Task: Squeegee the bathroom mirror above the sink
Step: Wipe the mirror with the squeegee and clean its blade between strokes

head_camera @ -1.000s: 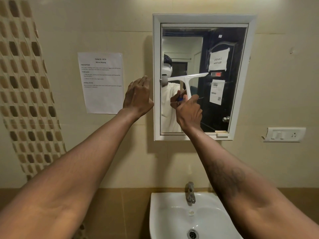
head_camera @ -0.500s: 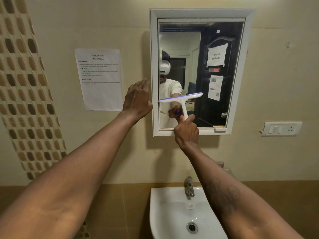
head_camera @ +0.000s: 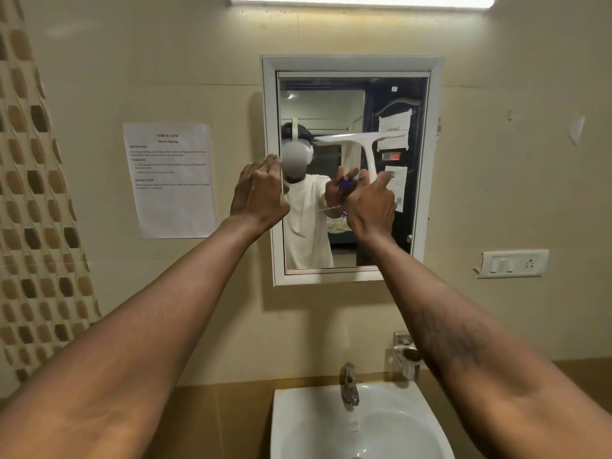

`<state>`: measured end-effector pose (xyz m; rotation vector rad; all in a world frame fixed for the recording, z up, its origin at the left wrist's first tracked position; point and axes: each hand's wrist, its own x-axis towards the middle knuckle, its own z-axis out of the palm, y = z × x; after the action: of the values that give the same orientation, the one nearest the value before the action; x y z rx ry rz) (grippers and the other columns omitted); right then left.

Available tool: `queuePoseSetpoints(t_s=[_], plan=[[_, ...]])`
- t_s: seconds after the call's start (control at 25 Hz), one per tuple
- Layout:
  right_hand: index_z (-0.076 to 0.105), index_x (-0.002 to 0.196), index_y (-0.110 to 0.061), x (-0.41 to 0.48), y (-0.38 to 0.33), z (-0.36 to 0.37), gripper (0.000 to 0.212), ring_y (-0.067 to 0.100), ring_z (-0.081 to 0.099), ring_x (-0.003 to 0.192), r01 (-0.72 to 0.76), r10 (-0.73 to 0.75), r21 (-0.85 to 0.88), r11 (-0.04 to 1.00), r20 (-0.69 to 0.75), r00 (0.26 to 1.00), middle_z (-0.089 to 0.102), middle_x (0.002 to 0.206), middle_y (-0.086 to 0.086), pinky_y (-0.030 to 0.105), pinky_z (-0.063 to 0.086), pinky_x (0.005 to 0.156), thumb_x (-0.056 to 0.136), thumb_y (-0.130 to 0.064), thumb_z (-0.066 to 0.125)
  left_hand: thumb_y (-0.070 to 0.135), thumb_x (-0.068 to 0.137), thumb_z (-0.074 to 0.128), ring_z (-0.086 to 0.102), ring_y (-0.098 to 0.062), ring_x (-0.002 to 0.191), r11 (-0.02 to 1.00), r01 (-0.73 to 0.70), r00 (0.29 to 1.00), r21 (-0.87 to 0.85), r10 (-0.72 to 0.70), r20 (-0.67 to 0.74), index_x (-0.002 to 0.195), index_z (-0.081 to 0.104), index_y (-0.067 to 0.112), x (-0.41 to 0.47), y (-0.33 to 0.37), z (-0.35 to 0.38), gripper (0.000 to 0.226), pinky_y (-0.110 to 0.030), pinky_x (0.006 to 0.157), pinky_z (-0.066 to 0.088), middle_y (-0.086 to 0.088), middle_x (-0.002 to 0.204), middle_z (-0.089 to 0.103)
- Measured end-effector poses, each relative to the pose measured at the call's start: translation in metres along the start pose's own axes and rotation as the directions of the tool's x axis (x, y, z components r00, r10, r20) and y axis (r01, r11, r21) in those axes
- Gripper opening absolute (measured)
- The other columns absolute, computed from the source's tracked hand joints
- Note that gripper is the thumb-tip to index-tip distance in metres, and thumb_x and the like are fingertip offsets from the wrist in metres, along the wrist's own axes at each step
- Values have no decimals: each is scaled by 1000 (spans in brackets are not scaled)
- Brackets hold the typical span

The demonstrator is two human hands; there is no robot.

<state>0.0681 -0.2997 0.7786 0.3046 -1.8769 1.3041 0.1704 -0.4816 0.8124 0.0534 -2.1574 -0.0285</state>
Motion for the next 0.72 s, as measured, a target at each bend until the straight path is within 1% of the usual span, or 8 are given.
queuePoseSetpoints(t_s=[0.12,0.2,0.24,0.32,0.44,0.56,0.64,0.72], plan=[[44,120,-11,38,-12,-2,36,15,60,66,46,-44,28,999,-52,998,62,82,1,22,36,50,109,-45,37,17,90,59,47,-26,141,1000,4,1000,4,-4,14,148,44,3,20,13,2,61,-42,122,31,-10,151,51],[46,119,-9,60,-20,-2,35,4,50,57,63,-59,42,997,-87,994,57,76,-4,20,32,48,110,-42,38,19,89,60,46,-25,141,1000,-4,1000,2,4,2,148,44,6,34,21,3,62,-42,122,31,-9,151,51],[47,119,-8,69,-23,-1,35,0,46,56,66,-61,45,997,-100,993,53,73,-6,19,30,47,110,-41,38,19,89,60,46,-25,140,1000,-13,1000,5,13,-4,147,45,7,39,24,2,61,-41,121,33,-9,149,52],[47,120,-6,84,-26,2,34,-1,46,55,76,-70,57,995,-111,991,54,70,-6,19,30,46,110,-37,38,18,88,59,48,-26,138,1000,-28,999,14,29,-18,145,47,7,47,29,1,59,-41,119,35,-10,146,54],[48,123,-2,103,-27,6,35,-2,45,53,106,-98,57,993,-123,988,58,74,0,19,30,46,111,-33,38,14,86,57,48,-29,137,999,-37,999,28,38,-32,145,48,4,56,31,1,60,-43,119,35,-12,145,55],[48,122,-2,115,-25,11,33,-2,46,53,125,-115,68,990,-134,984,57,75,0,18,32,45,111,-31,38,14,85,57,50,-30,135,999,-43,999,32,44,-26,144,48,5,61,31,5,60,-45,119,35,-12,142,55],[48,123,-2,120,-22,14,34,-1,47,53,125,-114,74,989,-135,984,57,75,-1,20,34,45,111,-31,38,15,86,59,50,-31,135,999,-43,999,23,43,-24,144,47,5,63,30,9,61,-45,119,35,-12,143,55],[47,123,-3,122,-19,18,34,-2,45,53,110,-99,73,991,-135,986,50,70,-7,20,33,45,110,-33,38,15,86,60,48,-31,137,999,-43,999,18,43,-28,145,46,4,63,32,13,62,-45,120,34,-13,146,53]])
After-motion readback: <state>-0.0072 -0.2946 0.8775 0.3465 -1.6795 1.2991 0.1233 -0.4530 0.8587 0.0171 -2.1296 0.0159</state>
